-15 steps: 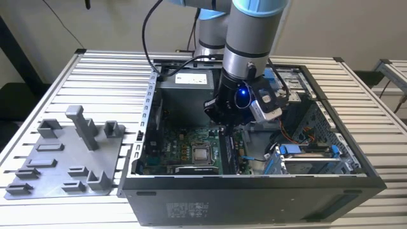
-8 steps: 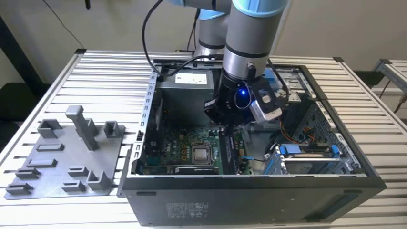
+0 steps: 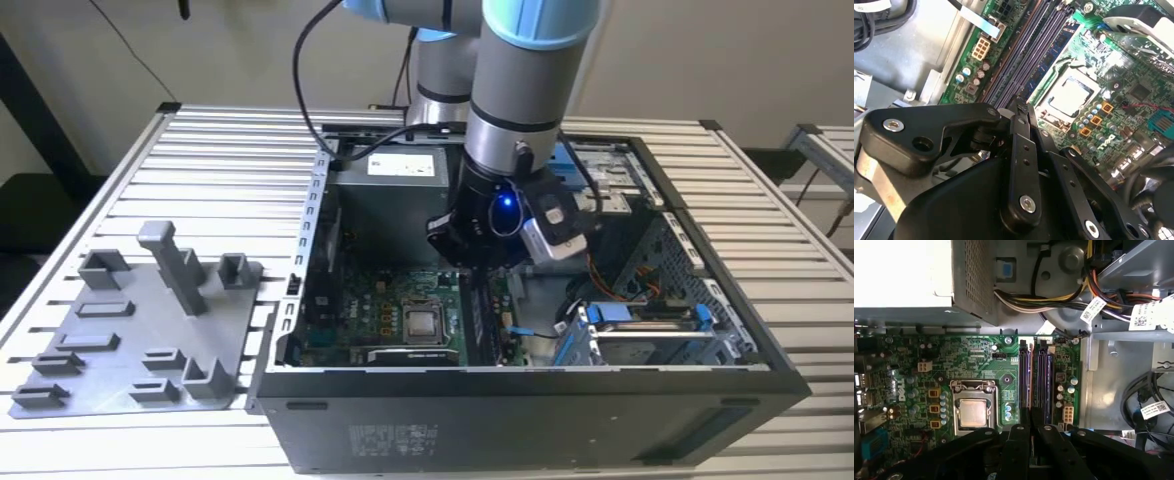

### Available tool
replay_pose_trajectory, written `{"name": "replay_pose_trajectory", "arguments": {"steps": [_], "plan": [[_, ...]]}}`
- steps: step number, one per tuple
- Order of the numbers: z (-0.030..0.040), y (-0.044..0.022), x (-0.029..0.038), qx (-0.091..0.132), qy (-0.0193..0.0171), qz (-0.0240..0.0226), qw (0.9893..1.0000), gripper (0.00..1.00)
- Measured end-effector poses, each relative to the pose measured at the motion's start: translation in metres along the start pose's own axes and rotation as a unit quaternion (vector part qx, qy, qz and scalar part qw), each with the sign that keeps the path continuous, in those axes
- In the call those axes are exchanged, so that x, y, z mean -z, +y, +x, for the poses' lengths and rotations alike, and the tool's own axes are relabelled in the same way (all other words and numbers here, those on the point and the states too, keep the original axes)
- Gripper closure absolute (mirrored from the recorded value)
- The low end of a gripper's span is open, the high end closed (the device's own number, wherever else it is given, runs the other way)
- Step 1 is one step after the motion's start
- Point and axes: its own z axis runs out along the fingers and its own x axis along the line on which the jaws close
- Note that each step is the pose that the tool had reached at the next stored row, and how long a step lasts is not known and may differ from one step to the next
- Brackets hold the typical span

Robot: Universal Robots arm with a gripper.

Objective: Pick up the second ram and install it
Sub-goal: 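Insert the second ram into the second slot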

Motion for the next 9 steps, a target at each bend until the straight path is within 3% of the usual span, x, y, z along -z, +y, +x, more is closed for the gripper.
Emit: {"name": "replay_pose_trajectory", "arguments": {"steps": [9], "plan": [[0.0002,-0.0001,-0.0028,-0.001,0.0003,-0.0004,1.0000,0.87]]}}
